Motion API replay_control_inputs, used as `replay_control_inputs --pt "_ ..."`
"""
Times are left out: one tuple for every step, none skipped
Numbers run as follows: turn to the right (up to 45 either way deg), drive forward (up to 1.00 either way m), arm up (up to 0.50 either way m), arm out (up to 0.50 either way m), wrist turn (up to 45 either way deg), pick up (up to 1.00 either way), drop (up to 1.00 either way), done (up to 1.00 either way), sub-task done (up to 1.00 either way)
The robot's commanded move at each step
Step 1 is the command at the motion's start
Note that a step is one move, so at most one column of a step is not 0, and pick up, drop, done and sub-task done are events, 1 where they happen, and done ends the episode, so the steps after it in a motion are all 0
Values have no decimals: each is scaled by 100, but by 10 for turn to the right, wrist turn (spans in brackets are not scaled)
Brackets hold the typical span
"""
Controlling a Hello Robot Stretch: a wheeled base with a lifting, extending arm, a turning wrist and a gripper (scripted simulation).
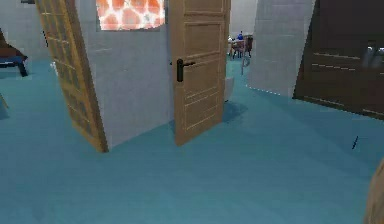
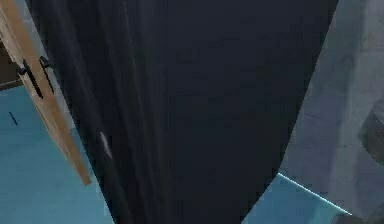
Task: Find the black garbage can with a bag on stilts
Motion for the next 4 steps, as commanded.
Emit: replay_control_inputs --pt "-390 0 0 0 0 0 0 0 0" --pt "0 100 0 0 0 0 0 0 0" --pt "0 100 0 0 0 0 0 0 0" --pt "0 100 0 0 0 0 0 0 0"
